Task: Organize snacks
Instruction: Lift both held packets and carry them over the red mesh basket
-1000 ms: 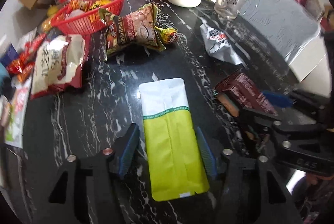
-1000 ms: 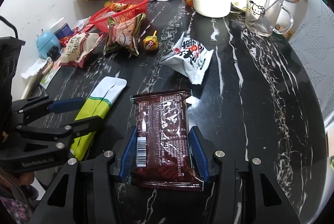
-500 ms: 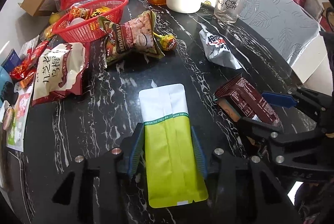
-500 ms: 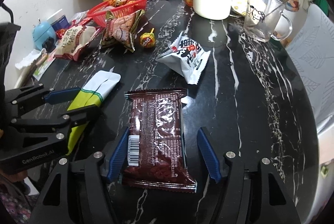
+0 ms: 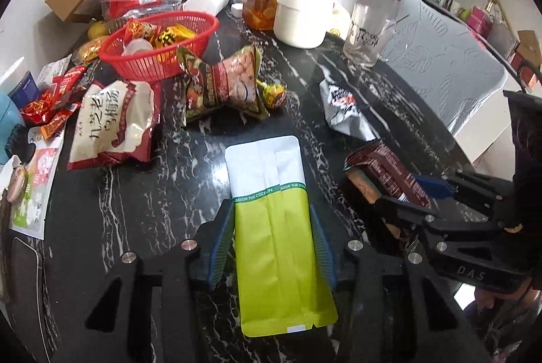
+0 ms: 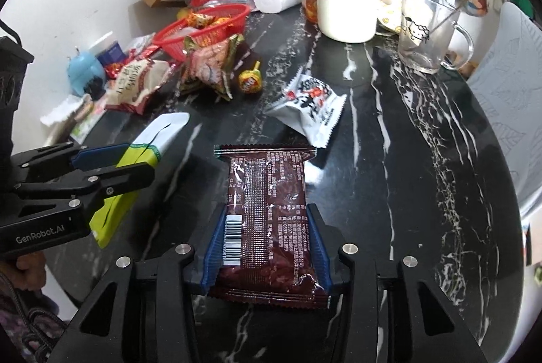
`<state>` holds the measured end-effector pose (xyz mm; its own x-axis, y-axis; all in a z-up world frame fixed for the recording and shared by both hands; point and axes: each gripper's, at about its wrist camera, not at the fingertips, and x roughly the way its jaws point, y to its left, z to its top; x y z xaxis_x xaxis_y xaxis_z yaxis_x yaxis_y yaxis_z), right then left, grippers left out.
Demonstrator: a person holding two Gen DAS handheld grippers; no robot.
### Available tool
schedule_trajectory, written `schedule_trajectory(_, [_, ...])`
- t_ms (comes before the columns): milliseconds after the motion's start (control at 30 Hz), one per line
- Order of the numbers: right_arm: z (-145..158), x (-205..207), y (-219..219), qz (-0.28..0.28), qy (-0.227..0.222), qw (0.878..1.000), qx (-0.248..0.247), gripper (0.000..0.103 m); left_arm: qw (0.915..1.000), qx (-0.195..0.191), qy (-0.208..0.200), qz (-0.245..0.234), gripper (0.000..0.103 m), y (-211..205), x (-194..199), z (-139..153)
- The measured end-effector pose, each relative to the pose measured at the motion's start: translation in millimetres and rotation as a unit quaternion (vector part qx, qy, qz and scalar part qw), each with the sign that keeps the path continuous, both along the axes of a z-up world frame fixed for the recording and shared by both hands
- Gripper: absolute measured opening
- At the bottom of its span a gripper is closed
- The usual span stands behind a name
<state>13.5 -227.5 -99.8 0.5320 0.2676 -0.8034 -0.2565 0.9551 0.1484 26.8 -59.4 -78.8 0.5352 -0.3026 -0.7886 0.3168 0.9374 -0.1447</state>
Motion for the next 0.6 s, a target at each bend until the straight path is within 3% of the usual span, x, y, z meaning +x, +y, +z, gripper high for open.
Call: schedule_trajectory(600, [40, 4, 25, 0.055, -0.04, 0.997, 0.037, 0.044, 0.9973, -0.034, -0.061, 0.023, 0.044, 20, -8, 45])
